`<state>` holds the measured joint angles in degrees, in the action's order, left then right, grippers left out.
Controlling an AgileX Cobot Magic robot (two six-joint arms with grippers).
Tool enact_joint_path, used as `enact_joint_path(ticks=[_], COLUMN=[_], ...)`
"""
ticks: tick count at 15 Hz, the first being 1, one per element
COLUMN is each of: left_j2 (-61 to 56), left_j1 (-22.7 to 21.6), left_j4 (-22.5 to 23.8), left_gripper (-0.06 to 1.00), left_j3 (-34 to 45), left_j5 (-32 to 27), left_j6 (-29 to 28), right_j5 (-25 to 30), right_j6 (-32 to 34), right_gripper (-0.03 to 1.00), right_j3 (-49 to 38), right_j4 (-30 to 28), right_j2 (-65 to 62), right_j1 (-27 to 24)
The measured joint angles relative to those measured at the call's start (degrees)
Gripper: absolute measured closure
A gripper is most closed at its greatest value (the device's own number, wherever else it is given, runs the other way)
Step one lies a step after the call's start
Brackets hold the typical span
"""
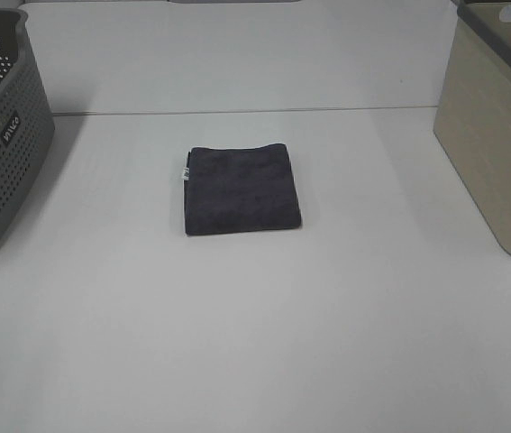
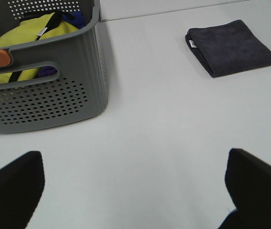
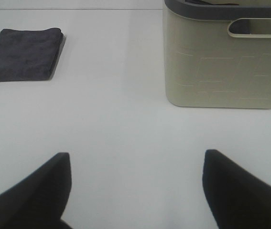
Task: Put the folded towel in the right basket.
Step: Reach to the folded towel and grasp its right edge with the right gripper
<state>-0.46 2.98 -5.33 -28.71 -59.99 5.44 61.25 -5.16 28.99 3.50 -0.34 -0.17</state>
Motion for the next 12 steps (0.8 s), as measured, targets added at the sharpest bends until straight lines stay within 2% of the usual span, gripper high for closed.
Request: enact_joint_path(ticks=[12], left_j2=[0.0], left_j1=[0.0], left_j4=[0.0], left_gripper=[-0.03], left_j3=[0.0], left_j5=[0.0], left_j6=[0.0], right_j5=[0.0], right_j6=[0.0], right_gripper=[0.24], right_j3=[0.0], right_j4=[-0.1], right_j2=[0.0], right_j1=[0.0])
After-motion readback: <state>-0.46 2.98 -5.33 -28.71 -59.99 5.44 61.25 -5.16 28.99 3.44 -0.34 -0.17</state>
